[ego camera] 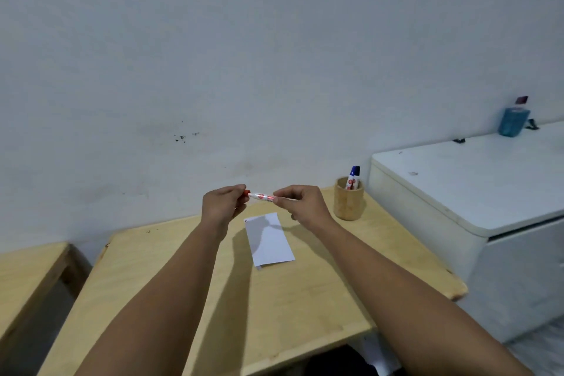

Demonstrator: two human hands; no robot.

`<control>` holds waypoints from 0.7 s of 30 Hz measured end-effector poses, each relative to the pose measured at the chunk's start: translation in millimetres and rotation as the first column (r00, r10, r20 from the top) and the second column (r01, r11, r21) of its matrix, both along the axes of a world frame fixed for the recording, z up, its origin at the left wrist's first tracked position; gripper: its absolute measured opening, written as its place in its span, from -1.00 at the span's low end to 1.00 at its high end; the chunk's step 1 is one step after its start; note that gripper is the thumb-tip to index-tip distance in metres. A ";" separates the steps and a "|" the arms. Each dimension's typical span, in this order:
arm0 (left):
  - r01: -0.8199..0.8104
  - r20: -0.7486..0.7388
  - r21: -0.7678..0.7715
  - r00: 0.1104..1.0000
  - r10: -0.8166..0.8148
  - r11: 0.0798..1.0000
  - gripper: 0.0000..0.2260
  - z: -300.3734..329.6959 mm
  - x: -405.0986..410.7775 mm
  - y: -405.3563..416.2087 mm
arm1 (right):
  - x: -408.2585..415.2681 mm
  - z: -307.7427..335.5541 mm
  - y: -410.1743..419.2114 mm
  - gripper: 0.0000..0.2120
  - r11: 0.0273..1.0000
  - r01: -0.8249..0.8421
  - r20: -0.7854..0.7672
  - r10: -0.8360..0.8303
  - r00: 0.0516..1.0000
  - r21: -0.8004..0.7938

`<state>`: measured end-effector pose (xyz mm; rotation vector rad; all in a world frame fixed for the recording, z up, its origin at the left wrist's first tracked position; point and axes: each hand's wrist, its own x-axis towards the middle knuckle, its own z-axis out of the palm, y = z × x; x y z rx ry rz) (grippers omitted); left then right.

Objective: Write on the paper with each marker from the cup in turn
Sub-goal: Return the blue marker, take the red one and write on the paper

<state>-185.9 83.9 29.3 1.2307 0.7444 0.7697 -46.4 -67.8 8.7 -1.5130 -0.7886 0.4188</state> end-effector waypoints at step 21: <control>0.275 -0.040 0.259 0.961 -0.274 0.926 -0.88 51.0 105.5 -83.3 | 72.8 35.0 -72.1 -0.73 0.917 0.272 0.503 -0.094 0.859 -0.293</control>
